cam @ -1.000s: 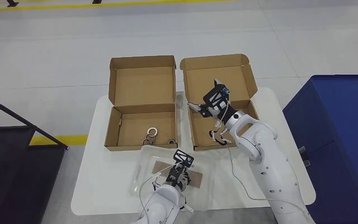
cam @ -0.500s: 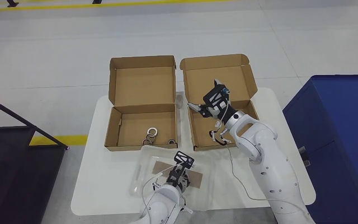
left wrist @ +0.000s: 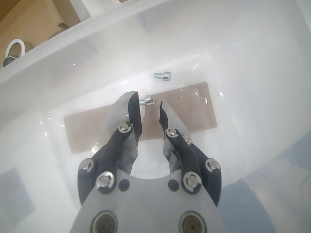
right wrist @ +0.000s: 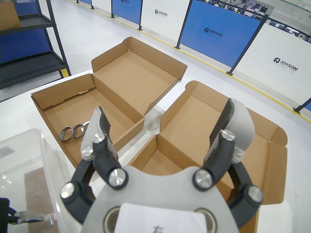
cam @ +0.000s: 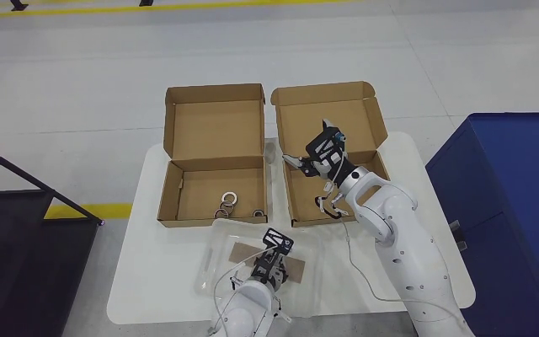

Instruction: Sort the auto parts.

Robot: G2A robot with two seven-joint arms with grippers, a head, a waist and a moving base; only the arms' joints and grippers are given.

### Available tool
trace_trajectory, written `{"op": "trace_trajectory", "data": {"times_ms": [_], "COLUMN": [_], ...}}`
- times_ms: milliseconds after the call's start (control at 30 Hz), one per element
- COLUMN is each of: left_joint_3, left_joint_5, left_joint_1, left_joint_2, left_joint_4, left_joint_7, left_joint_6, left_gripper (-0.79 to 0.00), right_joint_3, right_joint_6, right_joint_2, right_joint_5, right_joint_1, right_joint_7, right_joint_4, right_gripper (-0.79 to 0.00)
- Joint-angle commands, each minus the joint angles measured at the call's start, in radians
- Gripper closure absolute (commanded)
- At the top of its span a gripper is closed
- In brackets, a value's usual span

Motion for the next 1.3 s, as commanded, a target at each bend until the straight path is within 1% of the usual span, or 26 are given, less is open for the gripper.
{"op": "trace_trajectory", "data": {"times_ms": [0,33,67,133,467,667,900,967,1000,1067,1267], "left_joint_3": [0.003,0.005,0.008,0.012,0.027,0.023,0.015,0.011,0.011,0.009,-0.021], "left_joint_5": [-0.006,-0.006,-0.007,-0.009,-0.039,-0.05,-0.047,-0.045,-0.044,-0.039,-0.025], "left_joint_1": [-0.008,-0.012,-0.016,-0.026,-0.076,-0.086,-0.084,-0.08,-0.076,-0.065,-0.034], "left_joint_2": [-0.003,-0.005,-0.006,-0.01,-0.032,-0.038,-0.041,-0.041,-0.041,-0.039,-0.034], "left_joint_4": [0.01,0.015,0.02,0.032,0.1,0.114,0.115,0.113,0.108,0.094,0.066], "left_joint_7": [0.0,0.0,0.0,0.0,0.018,0.029,0.037,0.036,0.037,0.044,0.08], "left_joint_6": [-0.002,-0.002,-0.001,0.007,0.041,0.043,0.026,0.021,0.017,0.005,0.013], "left_gripper": [-0.234,-0.283,-0.305,-0.317,-0.283,-0.289,-0.286,-0.262,-0.249,-0.252,-0.252], "right_joint_3": [0.0,0.0,0.0,0.0,0.0,0.0,0.0,0.0,0.0,0.0,0.0], "right_joint_6": [0.0,0.0,0.0,0.0,0.0,0.0,0.0,0.0,0.0,0.0,0.0], "right_joint_2": [0.0,0.0,0.0,0.0,0.0,0.0,0.0,0.0,0.0,0.0,0.0], "right_joint_5": [0.0,0.0,0.0,0.0,0.0,0.0,0.0,0.0,0.0,0.0,0.0], "right_joint_1": [0.0,0.0,0.0,0.0,0.0,0.0,0.0,0.0,0.0,0.0,0.0], "right_joint_7": [0.0,0.0,0.0,0.0,0.0,0.0,0.0,0.0,0.0,0.0,0.0], "right_joint_4": [0.0,0.0,0.0,0.0,0.0,0.0,0.0,0.0,0.0,0.0,0.0], "right_gripper": [-0.785,-0.785,-0.785,-0.785,-0.785,-0.785,-0.785,-0.785,-0.785,-0.785,-0.785]}}
